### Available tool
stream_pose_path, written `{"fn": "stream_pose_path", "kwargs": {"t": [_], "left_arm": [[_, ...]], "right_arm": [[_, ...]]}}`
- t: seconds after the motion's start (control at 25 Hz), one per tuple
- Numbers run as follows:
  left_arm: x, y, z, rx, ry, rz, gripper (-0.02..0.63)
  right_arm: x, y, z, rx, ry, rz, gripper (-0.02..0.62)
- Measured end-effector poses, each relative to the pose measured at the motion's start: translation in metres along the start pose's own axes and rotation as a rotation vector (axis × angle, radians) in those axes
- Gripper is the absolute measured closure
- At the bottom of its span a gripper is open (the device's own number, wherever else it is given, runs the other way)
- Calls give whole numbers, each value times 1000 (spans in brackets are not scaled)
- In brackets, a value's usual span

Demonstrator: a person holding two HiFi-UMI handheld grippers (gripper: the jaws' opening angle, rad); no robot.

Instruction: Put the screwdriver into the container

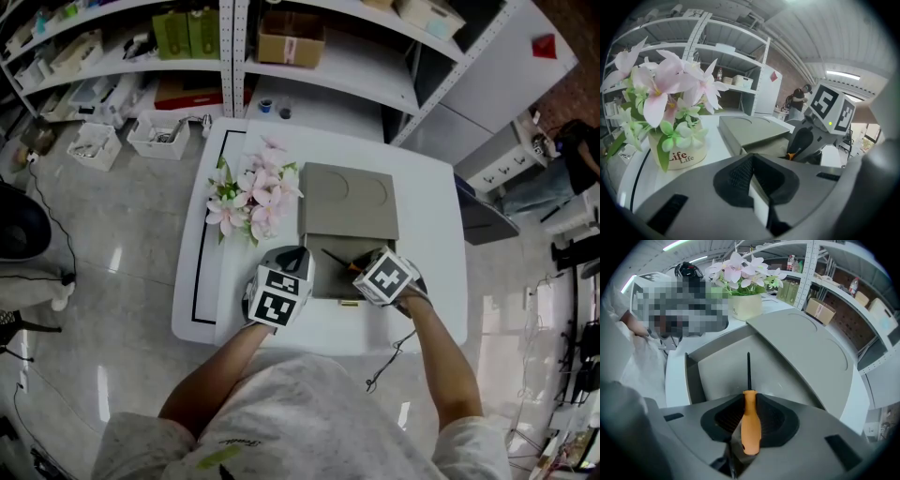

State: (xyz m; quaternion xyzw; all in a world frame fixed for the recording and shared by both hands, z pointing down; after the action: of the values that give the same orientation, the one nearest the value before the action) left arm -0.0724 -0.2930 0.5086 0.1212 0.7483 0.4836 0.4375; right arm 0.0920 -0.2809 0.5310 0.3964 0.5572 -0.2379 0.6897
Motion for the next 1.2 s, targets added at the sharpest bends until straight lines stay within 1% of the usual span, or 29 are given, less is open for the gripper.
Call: {"fn": "stream_pose_path", "kwargs": {"t": [0.2,0.36,0.48,0.8,1.04,1.2], "left_arm": [[2,-1,5,11,-9,-5,603],[6,-2,10,15,-16,3,603],[10,-2,12,27,-30,5,603],[24,-8,25,48,-75,23,603],[40,-26,33,19,-116,62,603],[53,-38,39,2,-140,95,603]], "right_arm": [[0,5,3,-28,9,36,499],[9,10,6,-98,18,96,511],[19,13,8,-142,24,159,512],[58,25,3,-197,47,346,528],[89,45,-6,-258,74,485,539],[109,58,-16,-324,73,592,548]]}}
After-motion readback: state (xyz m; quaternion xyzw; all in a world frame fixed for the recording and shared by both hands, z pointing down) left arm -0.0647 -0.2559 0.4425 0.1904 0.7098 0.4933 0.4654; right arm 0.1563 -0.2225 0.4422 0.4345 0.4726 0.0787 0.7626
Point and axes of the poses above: the fingertips, and each gripper's own axes: x backward along the fingers, z to its right, y out of its underside, the point moved 7 cm from there along x, backward along the fingers, and after that the axes turned 3 degrees about -y, right-handed, at the moved point
